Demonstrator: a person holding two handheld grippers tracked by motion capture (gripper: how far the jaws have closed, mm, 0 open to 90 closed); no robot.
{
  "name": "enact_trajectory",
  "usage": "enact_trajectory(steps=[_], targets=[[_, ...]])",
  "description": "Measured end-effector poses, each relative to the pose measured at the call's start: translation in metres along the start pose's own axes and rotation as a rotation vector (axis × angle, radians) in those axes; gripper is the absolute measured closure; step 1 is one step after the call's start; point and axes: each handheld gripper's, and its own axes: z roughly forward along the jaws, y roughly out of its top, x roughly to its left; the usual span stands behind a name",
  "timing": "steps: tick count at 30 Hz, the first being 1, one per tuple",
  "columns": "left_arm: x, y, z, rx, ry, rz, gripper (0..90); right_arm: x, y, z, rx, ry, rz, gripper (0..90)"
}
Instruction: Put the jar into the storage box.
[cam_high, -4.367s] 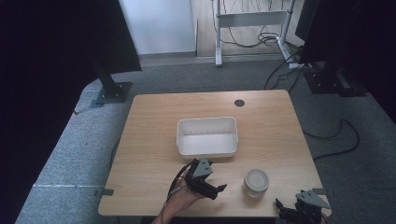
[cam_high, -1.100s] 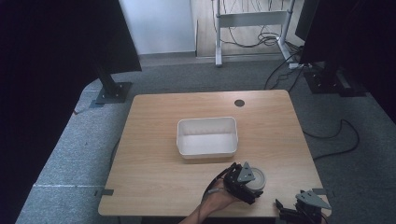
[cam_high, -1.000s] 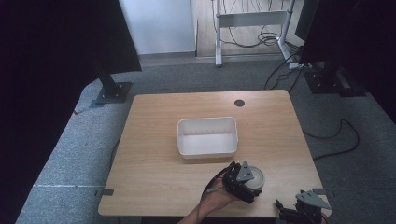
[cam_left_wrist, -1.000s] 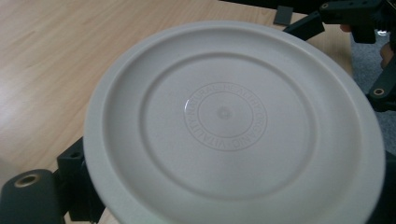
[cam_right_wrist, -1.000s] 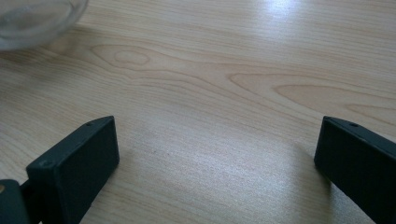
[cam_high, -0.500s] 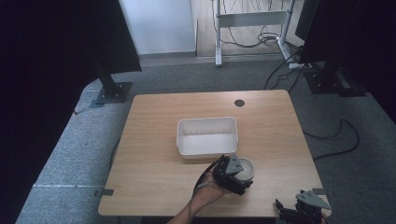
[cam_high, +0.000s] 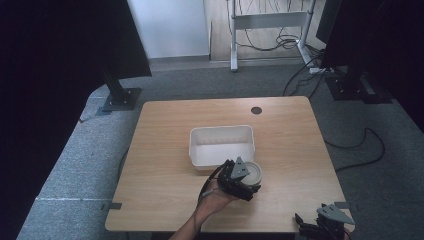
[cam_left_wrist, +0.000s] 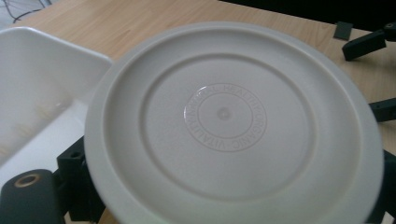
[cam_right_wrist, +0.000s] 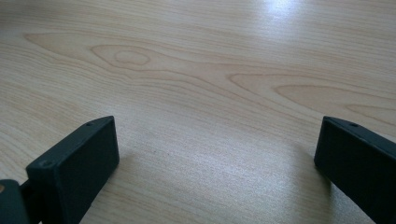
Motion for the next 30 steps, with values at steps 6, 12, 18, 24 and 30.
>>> enact_trajectory(steps=[6,12,18,24,30], targets=[[0.011,-0.001,-0.007,0.000,0.030,-0.015,10.2,0.000,0.000,0.000,-0.001,0.001,0.000,0.0],[0.021,-0.001,-0.014,-0.004,0.053,-0.030,10.1,0.000,0.000,0.000,-0.002,0.001,0.000,0.0],[0.031,0.000,-0.018,-0.008,0.075,-0.050,10.1,0.000,0.000,0.000,-0.002,0.001,0.000,0.0],[0.043,-0.003,-0.018,-0.010,0.101,-0.081,10.1,0.000,0.000,0.000,-0.002,0.001,-0.001,0.0],[0.057,-0.008,-0.016,-0.010,0.130,-0.117,10.2,0.000,0.000,0.000,-0.003,0.001,-0.001,0.0]])
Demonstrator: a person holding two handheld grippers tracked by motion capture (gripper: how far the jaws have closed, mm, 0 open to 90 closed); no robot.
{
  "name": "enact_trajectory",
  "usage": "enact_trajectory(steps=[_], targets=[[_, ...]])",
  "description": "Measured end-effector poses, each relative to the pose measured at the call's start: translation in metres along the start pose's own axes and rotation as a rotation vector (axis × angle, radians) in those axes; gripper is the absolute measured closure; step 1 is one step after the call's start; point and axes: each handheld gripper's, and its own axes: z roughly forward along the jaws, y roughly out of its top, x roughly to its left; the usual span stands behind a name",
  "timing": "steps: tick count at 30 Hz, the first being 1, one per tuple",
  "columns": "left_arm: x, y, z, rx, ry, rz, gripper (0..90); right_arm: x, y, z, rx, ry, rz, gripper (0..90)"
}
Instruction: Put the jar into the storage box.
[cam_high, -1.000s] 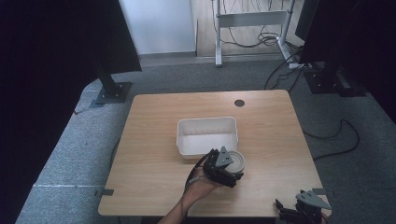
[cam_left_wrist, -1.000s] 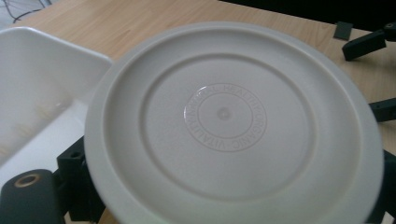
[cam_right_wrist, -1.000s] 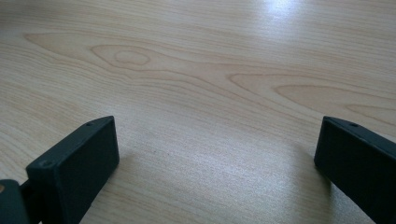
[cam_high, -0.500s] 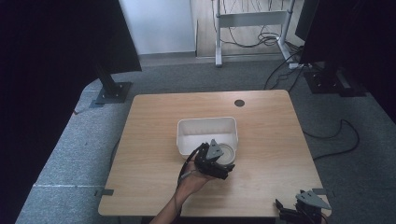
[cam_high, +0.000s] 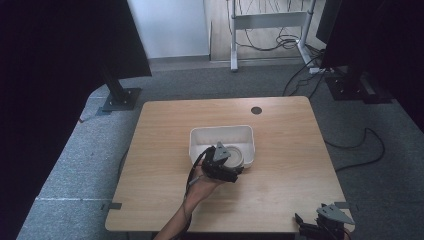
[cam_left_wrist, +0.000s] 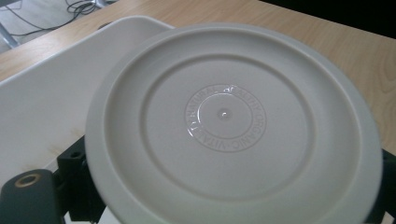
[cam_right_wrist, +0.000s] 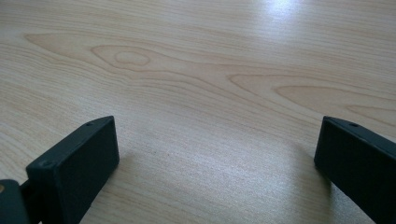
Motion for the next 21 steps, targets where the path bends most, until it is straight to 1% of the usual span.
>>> enact_trajectory(steps=[5,7,11,16,17,18,21], targets=[[0.010,-0.001,0.002,-0.011,0.021,-0.037,10.2,0.000,0.000,0.000,-0.001,0.000,0.000,0.0],[0.012,-0.001,0.002,-0.012,0.028,-0.042,10.1,0.000,0.000,0.000,-0.001,0.001,0.000,0.0],[0.017,0.001,0.003,-0.010,0.045,-0.038,10.1,0.000,0.000,0.000,-0.002,0.001,-0.001,0.0],[0.022,0.003,0.006,-0.014,0.061,-0.049,10.2,0.000,0.000,0.000,-0.002,0.002,-0.001,0.0],[0.024,0.004,0.007,-0.013,0.071,-0.053,10.2,0.000,0.000,0.000,-0.002,0.002,-0.001,0.0],[0.024,0.004,0.007,-0.013,0.071,-0.053,10.2,0.000,0.000,0.000,-0.003,0.002,-0.001,0.0],[0.027,0.006,0.012,-0.014,0.097,-0.053,10.2,0.000,0.000,0.000,-0.003,0.002,-0.001,0.0]])
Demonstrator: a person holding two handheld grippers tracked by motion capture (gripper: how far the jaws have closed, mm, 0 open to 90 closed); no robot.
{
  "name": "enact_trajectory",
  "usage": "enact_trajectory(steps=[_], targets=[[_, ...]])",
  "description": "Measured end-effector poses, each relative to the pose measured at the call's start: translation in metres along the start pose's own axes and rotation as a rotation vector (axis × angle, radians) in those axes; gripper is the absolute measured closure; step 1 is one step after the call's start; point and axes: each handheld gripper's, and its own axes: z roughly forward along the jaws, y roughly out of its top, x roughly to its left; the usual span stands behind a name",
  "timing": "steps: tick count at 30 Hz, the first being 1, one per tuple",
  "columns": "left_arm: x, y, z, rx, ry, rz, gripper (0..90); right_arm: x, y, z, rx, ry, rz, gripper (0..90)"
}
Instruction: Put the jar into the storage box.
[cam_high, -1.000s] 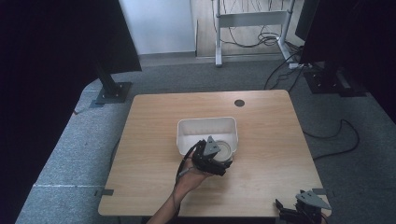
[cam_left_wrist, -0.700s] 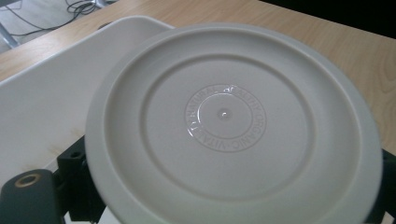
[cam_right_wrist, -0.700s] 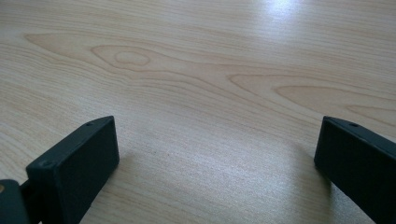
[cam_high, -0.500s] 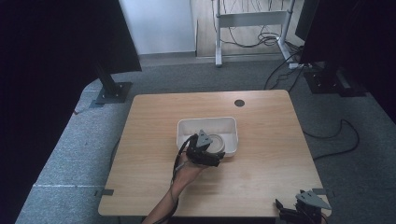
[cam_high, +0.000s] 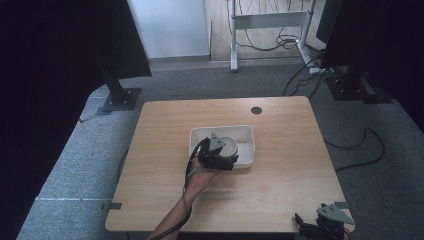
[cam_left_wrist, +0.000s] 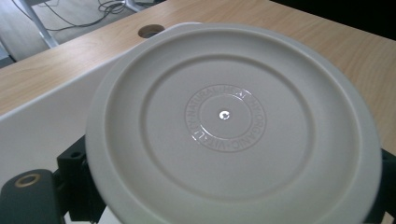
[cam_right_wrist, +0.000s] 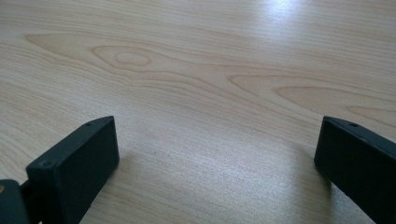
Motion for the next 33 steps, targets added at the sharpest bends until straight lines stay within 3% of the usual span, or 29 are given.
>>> enact_trajectory(steps=[7,18,33], targets=[[0.003,0.001,0.010,0.009,0.036,-0.008,10.2,0.000,0.000,0.000,-0.001,0.000,0.000,0.0],[0.005,-0.004,0.030,0.020,0.101,-0.056,10.2,0.000,0.000,0.000,-0.005,0.002,-0.001,0.0],[0.003,-0.021,0.050,0.082,0.129,-0.079,10.2,0.000,0.000,0.000,-0.006,0.003,-0.002,0.0]])
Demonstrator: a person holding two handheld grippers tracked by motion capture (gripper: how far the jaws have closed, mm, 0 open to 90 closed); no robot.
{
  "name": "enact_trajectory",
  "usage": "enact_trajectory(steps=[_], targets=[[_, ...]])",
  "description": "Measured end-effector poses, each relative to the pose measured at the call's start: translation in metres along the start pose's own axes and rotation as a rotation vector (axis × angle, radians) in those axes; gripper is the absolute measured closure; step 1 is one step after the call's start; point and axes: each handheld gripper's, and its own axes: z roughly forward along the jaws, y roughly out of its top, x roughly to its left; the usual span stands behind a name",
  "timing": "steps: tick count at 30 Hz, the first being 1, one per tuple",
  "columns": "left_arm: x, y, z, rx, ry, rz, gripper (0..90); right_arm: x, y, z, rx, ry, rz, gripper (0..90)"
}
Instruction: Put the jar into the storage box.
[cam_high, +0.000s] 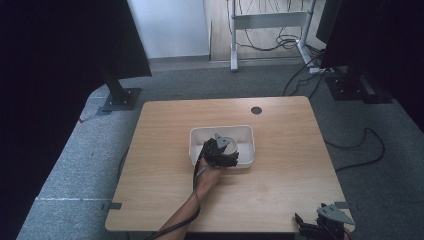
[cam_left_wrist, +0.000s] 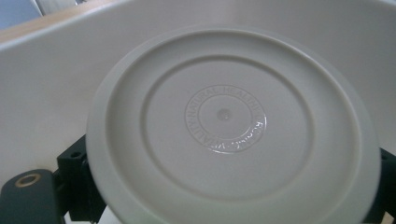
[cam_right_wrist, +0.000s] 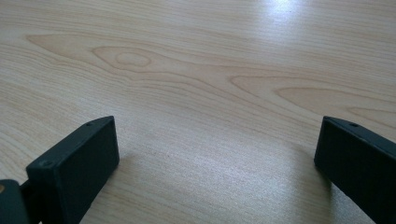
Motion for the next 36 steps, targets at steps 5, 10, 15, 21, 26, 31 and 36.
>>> enact_trajectory(steps=[5,10,15,21,26,31,36], targets=[[0.002,0.000,0.002,0.003,-0.005,-0.027,10.2,0.000,0.000,0.000,0.000,0.000,0.000,0.0],[0.006,0.000,0.002,0.014,-0.020,-0.062,10.0,0.000,0.000,0.000,0.000,0.000,0.000,0.0],[0.007,0.002,0.002,0.029,-0.031,-0.059,9.9,0.000,0.000,0.000,0.000,0.000,0.000,0.0],[0.009,0.002,0.002,0.028,-0.051,-0.064,5.6,0.000,0.000,0.000,0.000,0.000,0.000,0.0],[0.009,0.004,-0.001,0.019,-0.059,-0.058,2.9,0.000,0.000,0.000,0.000,0.000,-0.001,0.0],[0.008,0.005,-0.006,0.009,-0.062,-0.047,2.8,0.000,0.000,0.000,0.000,0.000,0.000,0.0],[0.009,0.007,-0.012,-0.010,-0.068,-0.052,2.7,0.000,0.000,0.000,-0.003,0.000,0.000,0.0]])
